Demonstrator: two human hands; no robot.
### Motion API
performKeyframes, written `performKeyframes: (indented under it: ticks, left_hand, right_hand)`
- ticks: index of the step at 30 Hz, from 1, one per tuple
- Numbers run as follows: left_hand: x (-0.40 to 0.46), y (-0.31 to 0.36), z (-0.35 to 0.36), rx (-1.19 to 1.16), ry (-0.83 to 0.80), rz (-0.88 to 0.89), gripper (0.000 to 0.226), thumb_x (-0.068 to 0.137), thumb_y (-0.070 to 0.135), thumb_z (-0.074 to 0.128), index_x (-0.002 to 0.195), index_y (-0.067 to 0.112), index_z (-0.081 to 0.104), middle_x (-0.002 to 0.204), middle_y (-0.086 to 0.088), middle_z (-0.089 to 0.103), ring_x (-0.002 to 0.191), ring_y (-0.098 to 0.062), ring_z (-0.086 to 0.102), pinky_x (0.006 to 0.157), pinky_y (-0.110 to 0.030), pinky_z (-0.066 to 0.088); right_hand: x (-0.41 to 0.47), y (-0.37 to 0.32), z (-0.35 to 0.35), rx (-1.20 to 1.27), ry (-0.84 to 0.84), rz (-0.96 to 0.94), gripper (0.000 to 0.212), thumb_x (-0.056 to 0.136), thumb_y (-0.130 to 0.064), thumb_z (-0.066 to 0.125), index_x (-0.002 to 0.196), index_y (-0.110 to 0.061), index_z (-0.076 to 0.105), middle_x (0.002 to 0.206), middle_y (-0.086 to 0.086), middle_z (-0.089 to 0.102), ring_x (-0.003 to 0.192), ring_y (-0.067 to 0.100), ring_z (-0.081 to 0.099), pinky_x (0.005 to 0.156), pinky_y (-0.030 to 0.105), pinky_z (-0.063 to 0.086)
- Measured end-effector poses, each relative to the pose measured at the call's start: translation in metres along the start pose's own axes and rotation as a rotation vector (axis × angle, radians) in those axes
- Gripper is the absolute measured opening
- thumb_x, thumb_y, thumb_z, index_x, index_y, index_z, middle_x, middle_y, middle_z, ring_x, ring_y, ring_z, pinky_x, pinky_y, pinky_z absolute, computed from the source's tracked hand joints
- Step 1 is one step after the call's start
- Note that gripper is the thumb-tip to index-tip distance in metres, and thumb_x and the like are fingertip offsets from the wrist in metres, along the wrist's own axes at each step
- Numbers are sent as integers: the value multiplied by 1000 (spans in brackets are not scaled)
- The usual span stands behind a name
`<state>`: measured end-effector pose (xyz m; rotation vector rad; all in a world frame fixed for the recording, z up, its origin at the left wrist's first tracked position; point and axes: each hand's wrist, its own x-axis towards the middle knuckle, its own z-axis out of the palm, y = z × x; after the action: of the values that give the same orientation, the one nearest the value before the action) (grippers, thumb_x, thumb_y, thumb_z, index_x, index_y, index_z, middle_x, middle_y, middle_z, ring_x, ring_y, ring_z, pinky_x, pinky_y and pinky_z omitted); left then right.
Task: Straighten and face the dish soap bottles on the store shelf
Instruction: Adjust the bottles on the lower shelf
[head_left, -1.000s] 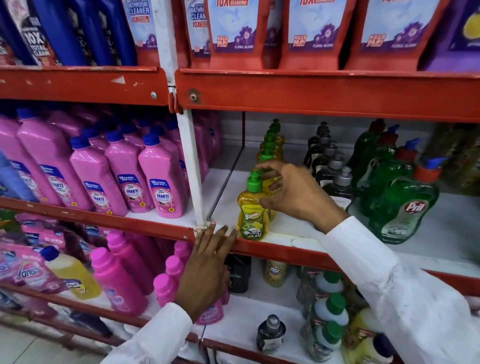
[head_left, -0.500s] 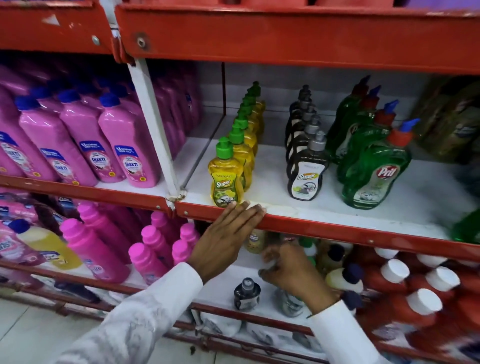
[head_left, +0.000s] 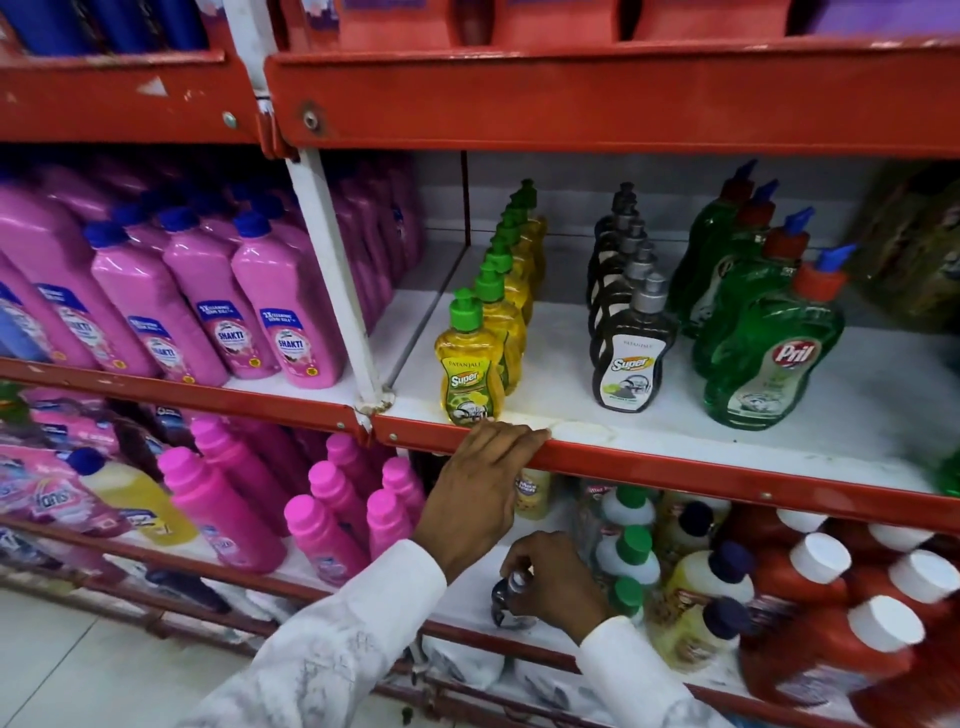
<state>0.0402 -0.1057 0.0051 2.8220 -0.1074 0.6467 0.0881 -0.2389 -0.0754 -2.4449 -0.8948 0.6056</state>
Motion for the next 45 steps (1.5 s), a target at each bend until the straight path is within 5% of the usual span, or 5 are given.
performKeyframes:
  ticks: [13, 19, 35, 39, 45]
  left_hand:
    - [-3, 5, 19, 128, -9, 3, 77, 69, 12, 67, 142, 13, 42, 131, -11, 56, 122, -34, 50, 117, -52, 33]
    - [-4, 7, 24, 143, 34, -2, 80, 69, 17, 70, 142, 11, 40, 132, -12, 54, 124, -33, 47, 120, -47, 19]
    - [-7, 4, 29, 118, 38, -33, 83, 71, 21, 74, 145, 16, 38, 136, -8, 52, 132, -31, 46, 122, -47, 17]
    - [-4, 19, 33, 96, 123, -55, 75, 75, 24, 71, 143, 12, 44, 134, -11, 56, 133, -35, 46, 120, -61, 24]
    - [12, 57, 44, 76, 112, 161, 65, 82, 31, 61, 143, 16, 45, 138, -9, 58, 131, -30, 52, 115, -60, 35]
  right_hand:
    - [-122, -76, -211, 192, 509, -68, 34, 67, -21, 85, 94, -34, 70, 82, -16, 72, 67, -11, 66, 53, 3, 46]
    - [-103, -81, -254, 149, 682, -105, 33, 72, -19, 82, 100, -31, 69, 87, -14, 72, 72, 0, 68, 57, 10, 53]
    - [-38, -56, -254, 129, 618, -114, 45, 77, -13, 77, 120, -20, 69, 98, -1, 76, 72, 5, 65, 70, 4, 46]
    - [-39, -52, -252, 145, 663, -142, 48, 76, -13, 79, 123, -19, 68, 99, 0, 78, 69, 2, 65, 82, 19, 56]
    - [-47, -44, -252, 207, 725, -191, 52, 74, -14, 85, 123, -21, 69, 103, -6, 74, 67, 1, 70, 70, 13, 59]
